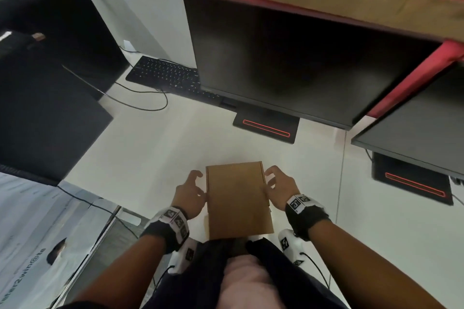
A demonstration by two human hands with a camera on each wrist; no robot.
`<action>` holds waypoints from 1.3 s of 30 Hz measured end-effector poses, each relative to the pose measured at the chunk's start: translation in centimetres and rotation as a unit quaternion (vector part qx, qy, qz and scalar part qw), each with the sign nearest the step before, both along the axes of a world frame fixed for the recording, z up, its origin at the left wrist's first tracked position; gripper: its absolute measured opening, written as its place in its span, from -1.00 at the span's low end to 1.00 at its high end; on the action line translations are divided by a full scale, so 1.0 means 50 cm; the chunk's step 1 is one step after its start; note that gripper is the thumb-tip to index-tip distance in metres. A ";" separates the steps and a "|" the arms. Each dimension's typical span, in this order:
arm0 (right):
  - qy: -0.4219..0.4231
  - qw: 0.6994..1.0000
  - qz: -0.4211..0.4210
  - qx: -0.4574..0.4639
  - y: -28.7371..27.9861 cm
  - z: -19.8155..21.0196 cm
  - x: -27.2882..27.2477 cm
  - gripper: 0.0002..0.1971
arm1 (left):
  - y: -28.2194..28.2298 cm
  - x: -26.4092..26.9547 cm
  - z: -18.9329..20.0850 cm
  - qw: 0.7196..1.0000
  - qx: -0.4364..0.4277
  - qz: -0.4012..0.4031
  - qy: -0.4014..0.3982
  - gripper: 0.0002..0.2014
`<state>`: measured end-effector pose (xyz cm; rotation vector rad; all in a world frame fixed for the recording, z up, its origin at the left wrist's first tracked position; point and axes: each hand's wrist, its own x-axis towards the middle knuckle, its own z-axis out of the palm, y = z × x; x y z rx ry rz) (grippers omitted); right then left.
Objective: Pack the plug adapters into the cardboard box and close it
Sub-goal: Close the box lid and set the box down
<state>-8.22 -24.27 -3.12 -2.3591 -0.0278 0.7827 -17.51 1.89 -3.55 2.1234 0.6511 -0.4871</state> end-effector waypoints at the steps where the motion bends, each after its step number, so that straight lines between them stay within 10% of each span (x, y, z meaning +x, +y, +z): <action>1: 0.007 1.000 -0.009 -0.007 -0.012 -0.003 -0.003 -0.77 | -0.008 0.008 -0.006 1.000 -0.008 0.010 0.004 -0.70; 3: 0.027 0.999 -0.008 -0.037 -0.037 -0.011 -0.008 -0.75 | -0.029 0.030 -0.010 1.000 0.020 0.002 0.010 -0.94; 10: 0.171 0.972 -0.156 0.038 -0.139 -0.022 -0.041 -0.50 | -0.128 0.117 -0.030 0.997 0.041 -0.070 0.007 -0.67; 19: 0.111 0.962 -0.241 0.060 -0.217 -0.045 -0.066 -0.47 | -0.203 0.115 -0.035 0.987 -0.103 -0.095 0.080 -0.72; 29: 0.079 0.952 -0.275 0.112 -0.219 -0.067 -0.058 -0.38 | -0.209 0.121 -0.046 0.993 -0.078 -0.070 0.052 -0.51; 39: 0.040 0.959 -0.263 0.093 -0.225 -0.055 -0.031 -0.70 | -0.214 0.164 -0.017 0.989 0.027 -0.137 0.040 -0.31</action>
